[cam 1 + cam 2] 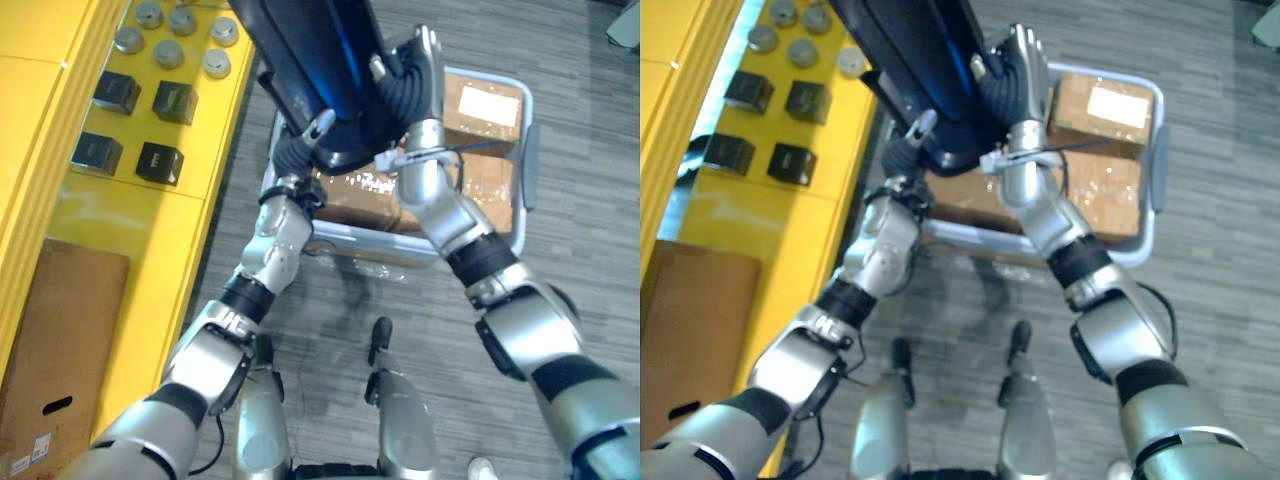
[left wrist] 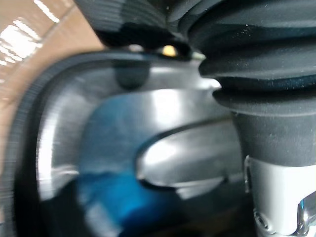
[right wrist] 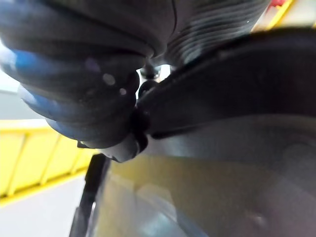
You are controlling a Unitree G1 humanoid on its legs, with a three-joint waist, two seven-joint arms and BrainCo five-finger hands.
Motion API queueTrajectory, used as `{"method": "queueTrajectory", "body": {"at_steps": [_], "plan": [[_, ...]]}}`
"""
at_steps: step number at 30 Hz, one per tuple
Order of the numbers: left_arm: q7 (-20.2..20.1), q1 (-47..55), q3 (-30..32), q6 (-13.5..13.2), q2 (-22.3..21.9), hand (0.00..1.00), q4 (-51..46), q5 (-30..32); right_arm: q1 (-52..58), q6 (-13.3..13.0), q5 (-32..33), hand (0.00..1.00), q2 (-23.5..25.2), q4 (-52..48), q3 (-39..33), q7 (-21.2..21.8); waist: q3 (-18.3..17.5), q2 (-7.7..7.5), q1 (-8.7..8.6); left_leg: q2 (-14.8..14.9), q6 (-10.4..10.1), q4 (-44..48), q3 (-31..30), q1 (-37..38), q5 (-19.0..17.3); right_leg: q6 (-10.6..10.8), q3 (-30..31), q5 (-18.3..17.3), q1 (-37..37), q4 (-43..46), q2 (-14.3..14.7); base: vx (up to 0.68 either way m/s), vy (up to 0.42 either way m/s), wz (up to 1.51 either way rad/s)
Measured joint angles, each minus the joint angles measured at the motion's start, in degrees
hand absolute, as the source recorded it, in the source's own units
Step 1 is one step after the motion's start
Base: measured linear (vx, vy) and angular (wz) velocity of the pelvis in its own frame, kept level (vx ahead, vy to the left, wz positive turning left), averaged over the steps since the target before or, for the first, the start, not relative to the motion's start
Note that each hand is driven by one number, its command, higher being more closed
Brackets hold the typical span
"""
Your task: Walk over and take plastic housings, then place them on the shelf
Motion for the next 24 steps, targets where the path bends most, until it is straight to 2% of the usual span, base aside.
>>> {"method": "queueTrajectory", "body": {"at_steps": [3, 5, 9, 11, 15, 19, 21, 24], "plan": [[2.27, 0.77, 1.41, -1.6, 0.27, 1.0, -2.26, 1.97, 3.49, -1.69, 0.13, 1.0, 0.53, -3.43, -0.22, 0.67, -0.04, -0.07, -0.48, -0.01, -0.06, -0.64, 0.27, 1.02, 0.04, 0.01, 0.0, 0.01, 0.91, -0.43, 0.02, 0.03, 0.018, -0.01], [3.65, 0.9, 1.32, -1.86, 0.48, 1.0, -2.99, 3.79, 5.43, -1.82, 1.17, 1.0, 0.56, -5.9, -0.58, 0.68, -0.04, -0.07, -0.57, -0.01, -0.11, -1.1, 0.49, 1.88, 0.14, 0.01, 0.04, 0.01, 1.53, -0.64, 0.03, 0.0, 0.0, 0.0], [4.27, 3.65, 1.29, -2.4, 0.56, 1.0, -4.96, 4.21, 10.64, -1.84, 1.19, 1.0, 0.74, -11.06, -0.74, 0.96, -0.21, -0.36, -0.8, 0.0, -0.26, -2.61, 1.05, 4.78, 0.33, 0.04, 0.18, 0.02, 3.93, -1.78, 0.22, 0.03, 0.018, -0.06], [4.07, 4.02, 1.31, -2.49, 1.06, 1.0, -4.98, 3.86, 13.79, -2.03, 1.18, 1.0, 0.86, -14.33, -0.86, 0.99, -0.65, -1.12, -0.91, 0.0, -0.34, -2.87, 1.23, 5.28, 0.38, 0.08, 0.34, 0.05, 4.25, -2.06, 0.28, 0.01, 0.021, -0.04], [1.18, 6.99, 1.2, -2.45, 1.2, 1.0, -5.49, 2.76, 17.61, -2.21, 1.03, 1.0, 1.97, -16.34, -0.98, 0.98, -1.15, -1.7, -1.09, -0.06, -0.37, -4.28, 1.56, 8.33, 0.52, 0.1, 0.27, 0.16, 7.2, -3.4, 0.43, 0.0, 0.005, -0.01], [-3.16, 10.35, 0.8, -2.43, 1.27, 1.0, -5.93, -0.68, 21.41, -2.88, 0.95, 1.0, 2.96, -18.33, -0.32, -0.14, -3.31, -3.45, -1.12, -0.07, -0.55, -5.59, 1.84, 9.55, 0.78, 0.13, -0.02, 0.29, 8.32, -4.62, 0.59, 0.0, 0.0, 0.0], [-3.66, 11.88, 0.62, -2.47, 1.19, 1.0, -6.3, -1.47, 22.48, -2.87, 0.96, 1.0, 3.28, -18.63, 0.12, -0.28, -3.52, -3.48, -1.12, -0.08, -0.58, -6.21, 1.86, 11.03, 0.82, 0.13, -0.17, 0.29, 9.79, -5.08, 0.63, 0.04, 0.017, 0.02], [-5.27, 16.19, 0.28, -2.7, 1.13, 1.0, -8.92, -1.58, 26.48, -2.89, 0.96, 1.0, 4.0, -21.32, 0.83, -1.23, -6.72, -3.25, -1.08, -0.25, -0.63, -7.5, 1.9, 12.21, 0.88, 0.41, -0.55, 0.49, 11.13, -6.44, 0.64, 0.06, 0.013, 0.04]]}}
